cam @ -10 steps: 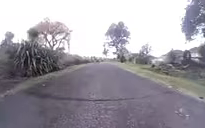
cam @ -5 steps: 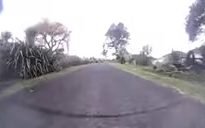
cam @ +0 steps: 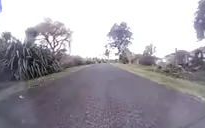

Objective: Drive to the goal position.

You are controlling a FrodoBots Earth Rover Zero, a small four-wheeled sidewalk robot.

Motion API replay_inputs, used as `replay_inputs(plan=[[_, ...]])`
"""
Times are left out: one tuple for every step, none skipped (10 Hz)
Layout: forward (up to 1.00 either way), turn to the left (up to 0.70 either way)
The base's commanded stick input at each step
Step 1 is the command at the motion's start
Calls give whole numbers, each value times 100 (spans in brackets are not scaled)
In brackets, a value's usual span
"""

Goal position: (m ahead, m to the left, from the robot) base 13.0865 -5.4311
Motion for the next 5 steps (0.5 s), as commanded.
replay_inputs(plan=[[85,0],[85,0],[85,0],[85,0],[85,0]])
